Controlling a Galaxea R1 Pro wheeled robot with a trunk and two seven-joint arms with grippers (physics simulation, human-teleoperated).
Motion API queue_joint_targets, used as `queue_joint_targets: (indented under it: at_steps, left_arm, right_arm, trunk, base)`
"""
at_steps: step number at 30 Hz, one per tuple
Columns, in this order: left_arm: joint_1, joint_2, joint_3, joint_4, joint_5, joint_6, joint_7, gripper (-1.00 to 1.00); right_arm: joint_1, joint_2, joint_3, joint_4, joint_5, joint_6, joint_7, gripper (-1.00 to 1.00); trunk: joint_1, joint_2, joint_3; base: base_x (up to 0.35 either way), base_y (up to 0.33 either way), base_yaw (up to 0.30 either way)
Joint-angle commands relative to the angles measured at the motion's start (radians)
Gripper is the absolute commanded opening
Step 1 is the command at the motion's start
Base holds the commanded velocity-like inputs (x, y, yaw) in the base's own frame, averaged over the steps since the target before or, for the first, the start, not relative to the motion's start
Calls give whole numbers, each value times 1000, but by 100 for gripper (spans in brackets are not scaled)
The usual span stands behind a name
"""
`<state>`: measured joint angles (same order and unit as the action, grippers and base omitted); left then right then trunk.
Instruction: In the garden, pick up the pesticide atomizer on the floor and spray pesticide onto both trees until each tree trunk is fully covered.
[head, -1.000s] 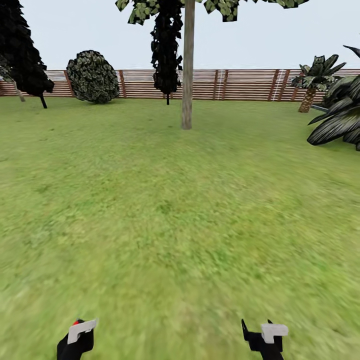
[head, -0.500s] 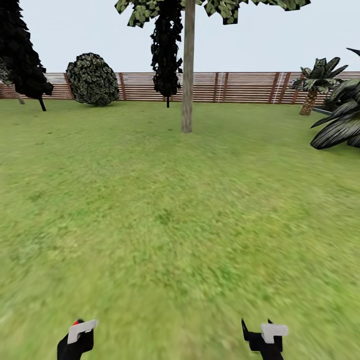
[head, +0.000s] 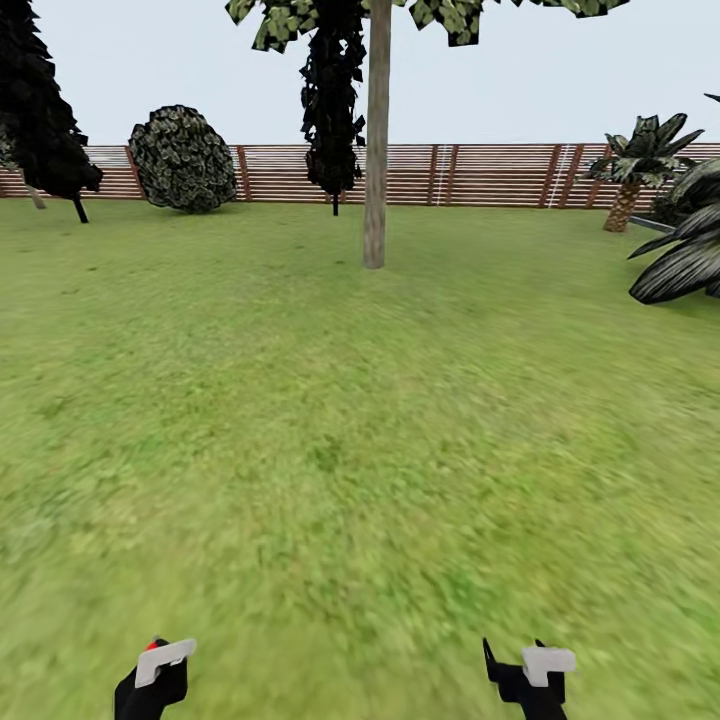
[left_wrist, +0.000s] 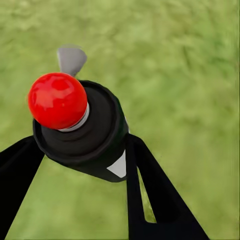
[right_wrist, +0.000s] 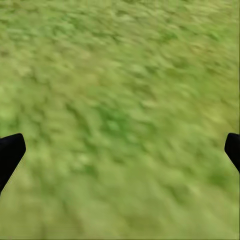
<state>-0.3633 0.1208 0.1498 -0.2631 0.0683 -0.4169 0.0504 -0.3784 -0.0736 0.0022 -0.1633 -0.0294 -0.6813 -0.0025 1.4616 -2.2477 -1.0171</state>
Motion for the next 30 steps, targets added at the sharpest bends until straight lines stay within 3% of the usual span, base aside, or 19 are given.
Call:
queue_joint_targets:
  at_steps: [1, 30]
  left_arm:
    - [-1, 0, -4, 1, 7, -3, 2, -100]
    - [-1, 0, -4, 1, 7, -3, 2, -100]
  right_arm:
    - [-1, 0, 1, 1, -3, -3, 0, 100]
    - [-1, 0, 1, 1, -3, -3, 0, 100]
  trunk:
    - [0, 0, -1]
    - [0, 0, -1]
  base:
    - [339, 0, 0]
    - [339, 0, 0]
